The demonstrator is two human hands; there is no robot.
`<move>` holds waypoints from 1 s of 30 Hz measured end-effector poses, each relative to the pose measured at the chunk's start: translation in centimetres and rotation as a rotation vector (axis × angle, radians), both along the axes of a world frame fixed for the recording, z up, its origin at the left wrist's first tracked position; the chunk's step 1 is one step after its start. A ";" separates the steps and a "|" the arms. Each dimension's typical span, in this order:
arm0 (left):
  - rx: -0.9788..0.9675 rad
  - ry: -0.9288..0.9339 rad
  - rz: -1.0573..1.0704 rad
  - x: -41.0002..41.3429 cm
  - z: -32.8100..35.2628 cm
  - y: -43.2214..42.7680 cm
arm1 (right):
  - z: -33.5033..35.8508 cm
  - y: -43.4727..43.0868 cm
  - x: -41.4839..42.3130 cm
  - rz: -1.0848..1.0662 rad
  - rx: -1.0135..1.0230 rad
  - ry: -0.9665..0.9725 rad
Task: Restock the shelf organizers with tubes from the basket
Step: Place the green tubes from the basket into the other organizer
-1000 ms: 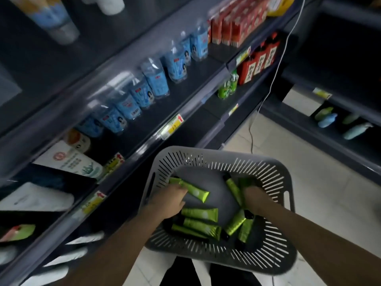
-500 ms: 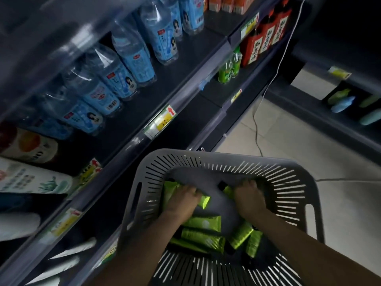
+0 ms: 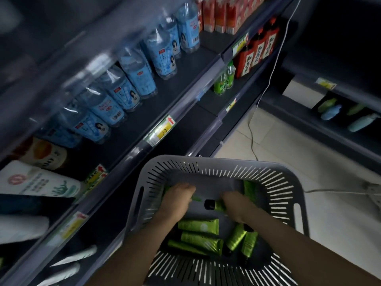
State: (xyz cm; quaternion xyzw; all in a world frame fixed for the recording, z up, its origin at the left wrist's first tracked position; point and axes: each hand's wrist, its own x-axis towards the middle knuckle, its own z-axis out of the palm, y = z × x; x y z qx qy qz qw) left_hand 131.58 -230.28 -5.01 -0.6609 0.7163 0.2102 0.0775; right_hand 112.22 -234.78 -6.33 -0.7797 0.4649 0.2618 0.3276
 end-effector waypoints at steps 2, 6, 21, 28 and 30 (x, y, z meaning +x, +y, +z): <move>-0.011 0.132 0.160 0.5 1.6 -0.1 | 1.6 -0.2 0.5 -0.059 0.053 -0.111; -0.070 0.283 0.354 1.4 5.7 -0.1 | 4.6 -0.7 1.9 -0.248 0.134 -0.248; -0.419 0.515 0.498 9.0 25.5 0.6 | 30.0 -6.8 8.1 0.182 0.066 -0.316; -0.621 0.498 0.454 12.4 34.8 2.0 | 41.4 -6.8 12.2 0.178 -0.036 -0.532; -0.695 0.469 0.451 13.3 37.4 2.8 | 44.3 -6.3 13.3 0.215 -0.065 -0.575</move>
